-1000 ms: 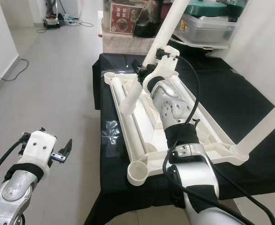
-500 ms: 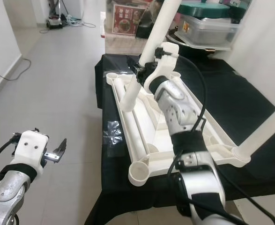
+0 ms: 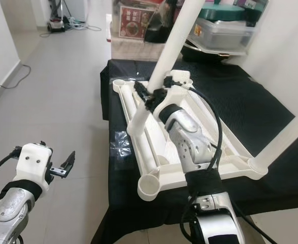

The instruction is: Building children table

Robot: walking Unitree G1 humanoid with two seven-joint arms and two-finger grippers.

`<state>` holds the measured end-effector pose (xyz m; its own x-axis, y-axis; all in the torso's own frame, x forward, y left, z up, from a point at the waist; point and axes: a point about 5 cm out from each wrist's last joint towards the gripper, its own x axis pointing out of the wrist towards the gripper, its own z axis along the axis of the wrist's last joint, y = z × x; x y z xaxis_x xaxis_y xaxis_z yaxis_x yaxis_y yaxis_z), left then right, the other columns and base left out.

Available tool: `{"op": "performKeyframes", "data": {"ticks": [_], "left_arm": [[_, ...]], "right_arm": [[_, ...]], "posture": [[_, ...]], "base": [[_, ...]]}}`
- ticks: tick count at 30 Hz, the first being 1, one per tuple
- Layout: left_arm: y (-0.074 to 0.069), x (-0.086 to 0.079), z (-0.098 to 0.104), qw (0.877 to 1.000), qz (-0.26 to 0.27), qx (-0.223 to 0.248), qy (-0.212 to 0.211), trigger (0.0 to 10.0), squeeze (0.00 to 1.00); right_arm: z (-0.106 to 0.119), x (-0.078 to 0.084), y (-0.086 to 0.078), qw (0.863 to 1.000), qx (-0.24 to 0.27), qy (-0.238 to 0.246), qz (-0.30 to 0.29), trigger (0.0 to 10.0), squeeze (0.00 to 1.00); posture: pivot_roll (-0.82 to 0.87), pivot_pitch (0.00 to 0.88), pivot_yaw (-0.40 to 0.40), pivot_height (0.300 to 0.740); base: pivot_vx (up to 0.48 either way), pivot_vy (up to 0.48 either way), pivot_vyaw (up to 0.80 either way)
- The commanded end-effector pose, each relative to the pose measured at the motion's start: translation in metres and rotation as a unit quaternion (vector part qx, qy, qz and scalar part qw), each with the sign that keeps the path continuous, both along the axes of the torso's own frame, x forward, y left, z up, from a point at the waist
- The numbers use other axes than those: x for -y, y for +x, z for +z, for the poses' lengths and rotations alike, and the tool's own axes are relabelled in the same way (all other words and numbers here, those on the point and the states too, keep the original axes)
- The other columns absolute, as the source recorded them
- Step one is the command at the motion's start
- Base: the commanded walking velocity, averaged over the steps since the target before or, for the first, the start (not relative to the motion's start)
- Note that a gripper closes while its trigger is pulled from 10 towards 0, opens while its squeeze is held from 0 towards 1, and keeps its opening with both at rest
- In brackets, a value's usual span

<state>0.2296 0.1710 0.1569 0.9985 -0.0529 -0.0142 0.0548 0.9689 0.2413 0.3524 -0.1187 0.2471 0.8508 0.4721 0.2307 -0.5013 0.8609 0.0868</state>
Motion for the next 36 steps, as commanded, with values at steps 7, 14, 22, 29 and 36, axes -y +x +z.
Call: {"op": "performKeyframes", "data": {"ticks": [7,14,22,29,36], "left_arm": [[-0.004,0.024,0.005,0.991,-0.135,0.014,-0.014,10.0,0.00],[0.002,0.025,0.011,0.980,-0.200,0.015,0.002,10.0,0.00],[0.016,0.008,0.017,0.986,-0.153,0.042,0.051,10.0,0.00],[0.018,0.009,0.020,0.985,-0.164,0.046,0.029,10.0,0.00],[0.020,0.016,0.013,0.980,-0.195,0.025,0.029,10.0,0.00]], "right_arm": [[0.014,-0.034,-0.007,0.993,-0.019,0.089,0.070,10.0,0.00],[0.025,-0.075,-0.026,0.975,-0.017,0.095,0.198,10.0,0.00],[0.024,-0.084,-0.041,0.965,-0.012,0.075,0.250,10.0,0.00],[0.022,-0.087,-0.052,0.958,-0.020,0.080,0.275,10.0,0.00],[0.025,-0.096,-0.061,0.951,-0.017,0.082,0.299,10.0,0.00]], "posture": [[0.08,0.000,-0.101,0.740],[0.08,0.000,-0.095,0.740],[0.08,0.000,-0.093,0.740],[0.07,0.000,-0.083,0.740],[0.06,0.000,-0.085,0.740]], "base": [[0.000,0.000,0.00],[0.000,0.000,0.00],[0.000,0.000,0.00],[0.000,0.000,0.00],[0.000,0.000,0.00]]}}
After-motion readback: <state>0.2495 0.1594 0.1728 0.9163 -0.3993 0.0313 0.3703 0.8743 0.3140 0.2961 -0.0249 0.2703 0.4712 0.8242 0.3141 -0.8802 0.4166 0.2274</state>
